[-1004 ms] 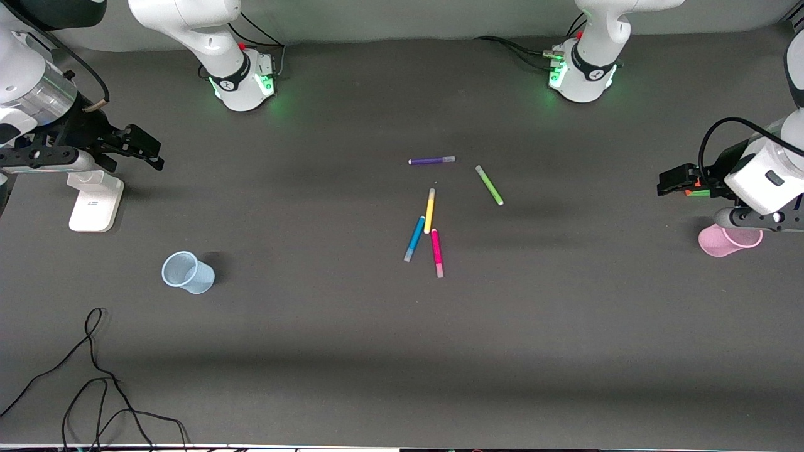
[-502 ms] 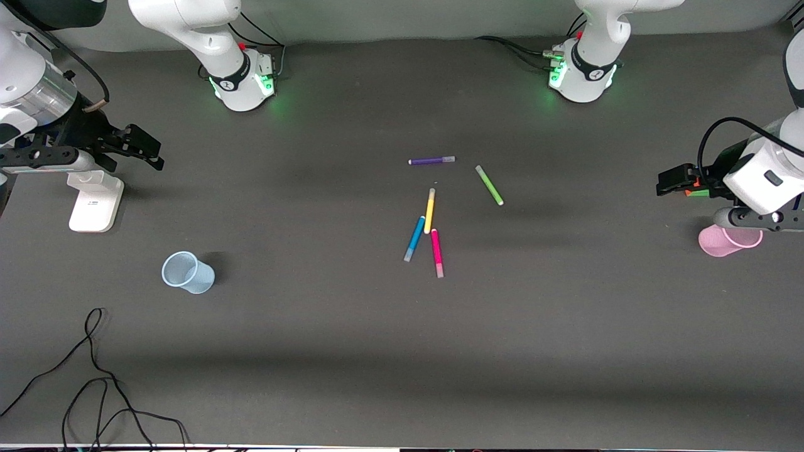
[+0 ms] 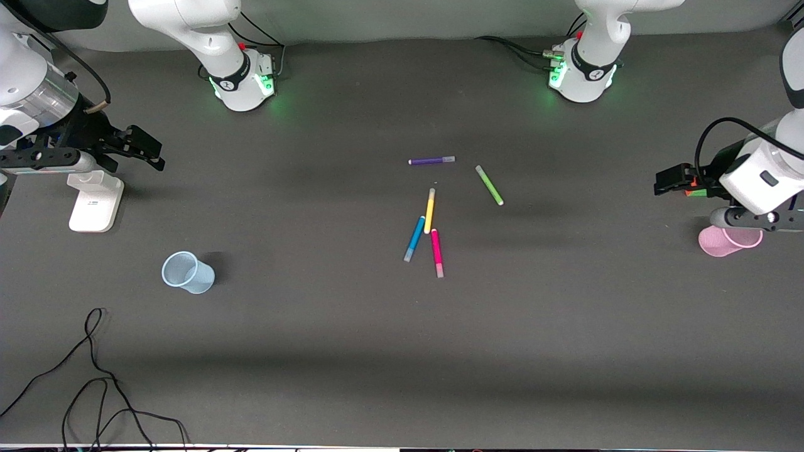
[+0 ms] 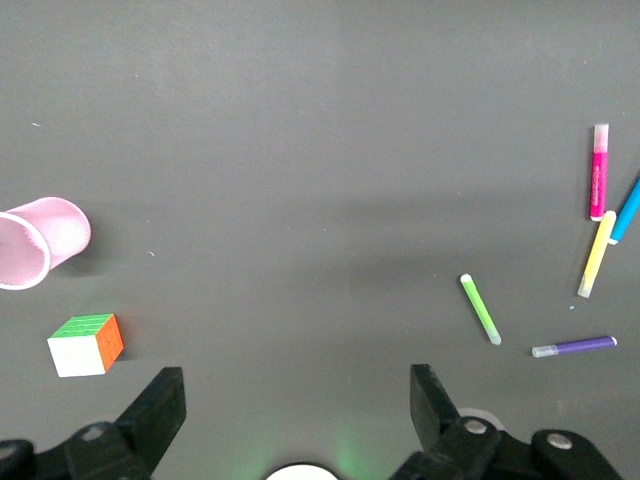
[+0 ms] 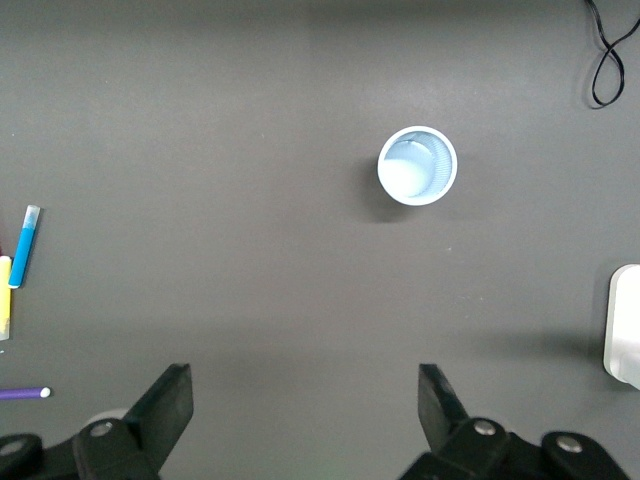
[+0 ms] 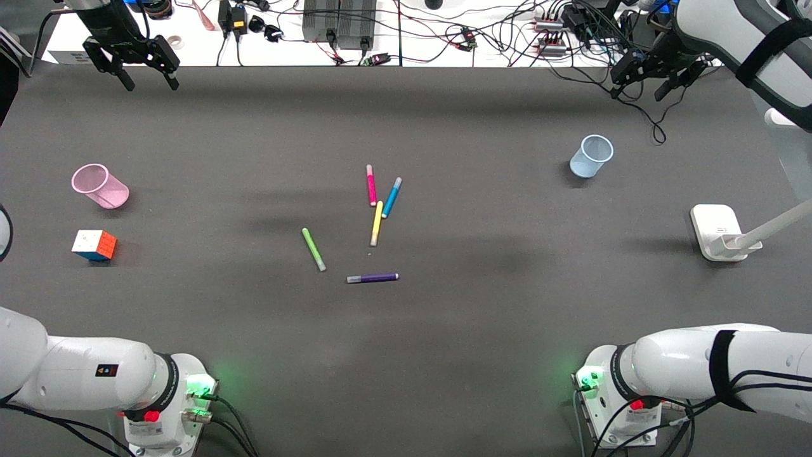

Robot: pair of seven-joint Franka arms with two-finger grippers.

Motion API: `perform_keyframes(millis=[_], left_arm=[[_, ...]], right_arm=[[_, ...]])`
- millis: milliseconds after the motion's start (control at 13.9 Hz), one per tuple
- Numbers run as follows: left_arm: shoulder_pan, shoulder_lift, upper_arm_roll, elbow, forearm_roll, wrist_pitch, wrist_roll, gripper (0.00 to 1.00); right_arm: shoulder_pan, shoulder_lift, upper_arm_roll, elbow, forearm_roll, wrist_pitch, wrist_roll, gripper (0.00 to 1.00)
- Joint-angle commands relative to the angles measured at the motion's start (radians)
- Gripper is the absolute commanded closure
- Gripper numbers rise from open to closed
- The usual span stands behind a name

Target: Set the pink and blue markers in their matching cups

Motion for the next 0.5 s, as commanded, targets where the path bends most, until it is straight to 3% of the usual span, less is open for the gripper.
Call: perform_keyframes(millis=[0, 143, 430], left_arm=[[-0.071, -0.006, 0.003, -0.004, -0.003, -0.027, -0.044, 0.00], [-0.114, -0.006, 0.003, -0.002, -0.003, -0.024, -0.140, 0.00], [-0.127, -0.006, 0.003, -0.002, -0.001, -0.019, -0.153, 0.00]], right_arm=[[0.179, 0.361, 0.017, 0.244, 0.006, -0.020, 0.169, 0.00], [0.171, 0.330, 0.017, 0.244, 0.005, -0.020, 0.169, 0.00], [0.161, 0.324, 0.018, 0.244, 0.005, -0.017, 0.168, 0.00]])
